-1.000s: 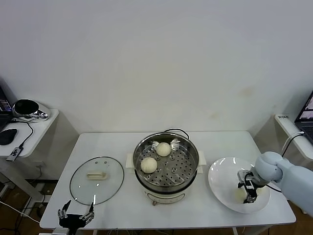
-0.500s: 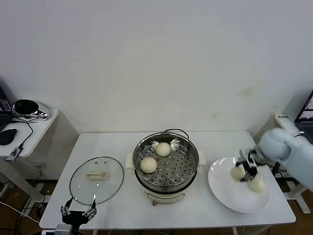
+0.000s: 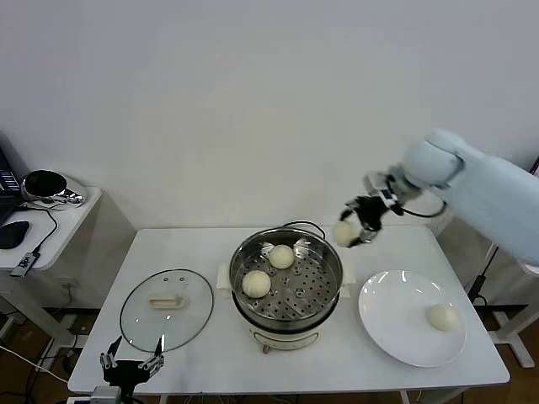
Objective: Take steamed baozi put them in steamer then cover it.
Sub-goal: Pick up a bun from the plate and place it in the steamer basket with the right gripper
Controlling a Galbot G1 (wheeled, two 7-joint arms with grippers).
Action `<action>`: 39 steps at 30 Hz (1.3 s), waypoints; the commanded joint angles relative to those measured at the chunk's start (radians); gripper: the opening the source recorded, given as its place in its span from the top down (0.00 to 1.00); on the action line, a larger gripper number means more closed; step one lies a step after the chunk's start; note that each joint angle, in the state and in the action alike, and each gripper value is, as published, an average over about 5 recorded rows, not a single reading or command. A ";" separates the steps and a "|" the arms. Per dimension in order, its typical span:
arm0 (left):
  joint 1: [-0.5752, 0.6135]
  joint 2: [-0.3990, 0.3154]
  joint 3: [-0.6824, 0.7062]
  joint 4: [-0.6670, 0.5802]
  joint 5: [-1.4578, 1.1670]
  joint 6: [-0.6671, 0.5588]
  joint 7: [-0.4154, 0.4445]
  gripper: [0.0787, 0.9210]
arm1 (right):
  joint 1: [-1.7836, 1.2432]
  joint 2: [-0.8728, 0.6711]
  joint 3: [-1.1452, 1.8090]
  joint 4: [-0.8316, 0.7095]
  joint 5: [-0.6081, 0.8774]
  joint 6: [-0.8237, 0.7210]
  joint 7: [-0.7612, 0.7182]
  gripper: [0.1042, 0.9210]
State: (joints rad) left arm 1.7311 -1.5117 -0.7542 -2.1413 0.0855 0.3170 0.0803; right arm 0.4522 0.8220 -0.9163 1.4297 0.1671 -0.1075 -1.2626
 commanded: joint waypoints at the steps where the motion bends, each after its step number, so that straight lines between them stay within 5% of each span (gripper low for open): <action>1: 0.007 -0.016 -0.001 -0.050 0.001 0.000 -0.002 0.12 | 0.132 0.224 -0.128 -0.066 0.066 0.375 -0.027 0.35; 15: 0.010 -0.056 -0.001 -0.080 -0.002 0.000 -0.007 0.12 | 0.063 0.268 -0.222 -0.008 -0.302 0.913 0.138 0.35; 39: 0.001 -0.067 0.000 -0.080 -0.006 0.001 -0.006 0.12 | -0.008 0.219 -0.317 0.122 -0.347 0.934 0.114 0.33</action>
State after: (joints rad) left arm 1.7314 -1.5772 -0.7548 -2.2186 0.0789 0.3177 0.0736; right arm 0.4580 1.0376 -1.1998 1.5283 -0.1634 0.7862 -1.1524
